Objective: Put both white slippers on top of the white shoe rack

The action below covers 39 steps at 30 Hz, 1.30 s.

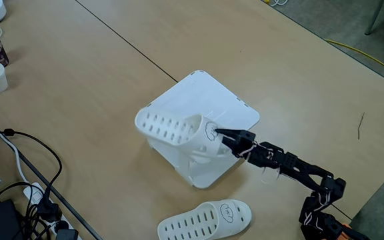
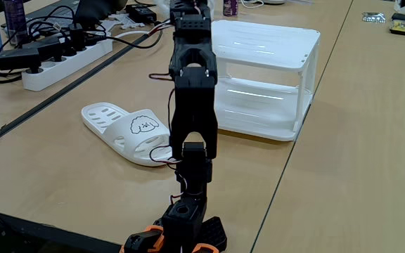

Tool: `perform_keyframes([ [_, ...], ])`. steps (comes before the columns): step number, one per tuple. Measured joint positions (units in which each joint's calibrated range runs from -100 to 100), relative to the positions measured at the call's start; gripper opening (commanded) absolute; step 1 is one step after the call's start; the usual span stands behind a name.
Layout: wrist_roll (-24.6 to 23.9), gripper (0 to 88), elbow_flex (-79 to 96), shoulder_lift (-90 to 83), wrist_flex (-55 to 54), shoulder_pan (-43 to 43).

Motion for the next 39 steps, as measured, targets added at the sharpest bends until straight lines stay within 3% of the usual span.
perform_keyframes([
  [39,0.0,0.8,-9.4,17.7,0.4,12.3],
])
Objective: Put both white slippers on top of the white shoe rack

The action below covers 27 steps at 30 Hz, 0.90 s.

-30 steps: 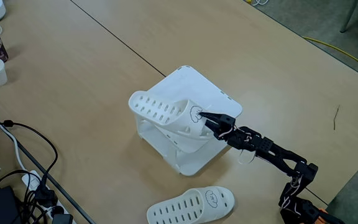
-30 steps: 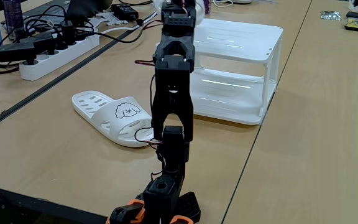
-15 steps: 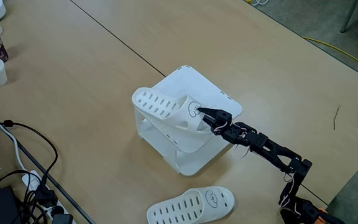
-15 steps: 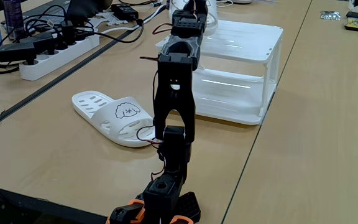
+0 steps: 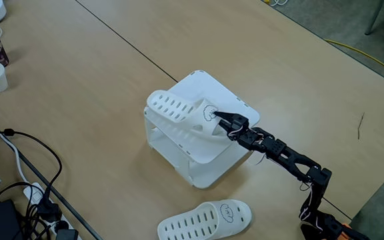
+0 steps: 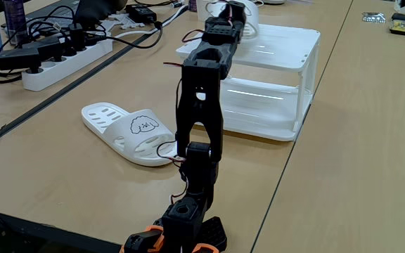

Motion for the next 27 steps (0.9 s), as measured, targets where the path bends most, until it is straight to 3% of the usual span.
perform_keyframes([
  [18,0.0,1.5,0.0,0.0,0.0,0.1],
  [27,0.0,7.1,0.0,0.1,0.0,-2.6],
])
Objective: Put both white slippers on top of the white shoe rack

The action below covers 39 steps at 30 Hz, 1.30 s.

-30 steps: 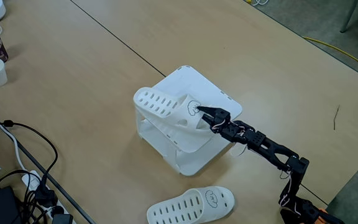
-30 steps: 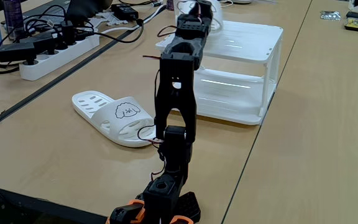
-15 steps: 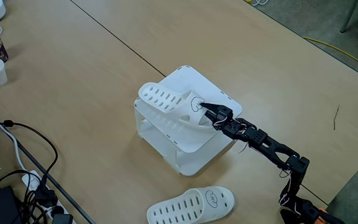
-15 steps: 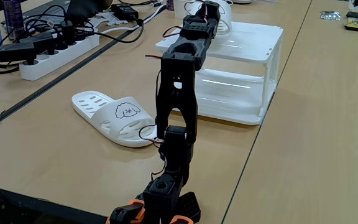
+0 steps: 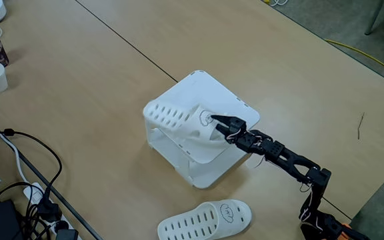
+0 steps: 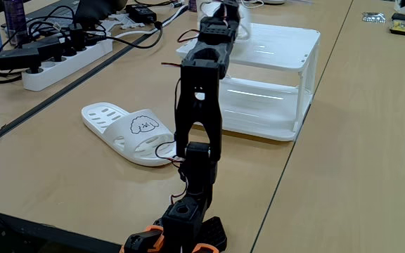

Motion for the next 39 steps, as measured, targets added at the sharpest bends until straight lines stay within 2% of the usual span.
perform_keyframes([
  [27,0.0,7.8,0.0,0.1,0.0,0.6],
  [33,0.0,16.9,0.0,0.1,0.0,-0.4],
  [39,0.0,18.4,0.9,0.0,0.0,-0.8],
])
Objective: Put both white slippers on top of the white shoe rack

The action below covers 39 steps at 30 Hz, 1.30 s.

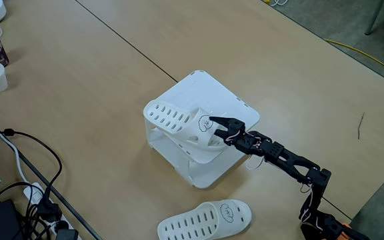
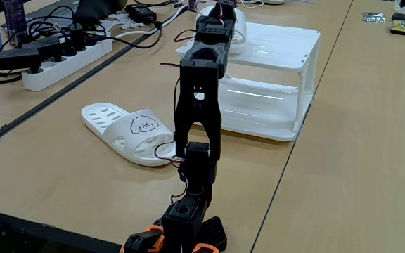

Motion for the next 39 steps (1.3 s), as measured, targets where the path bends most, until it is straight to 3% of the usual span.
perform_keyframes([
  [39,0.0,18.5,1.3,0.0,0.0,-8.3],
])
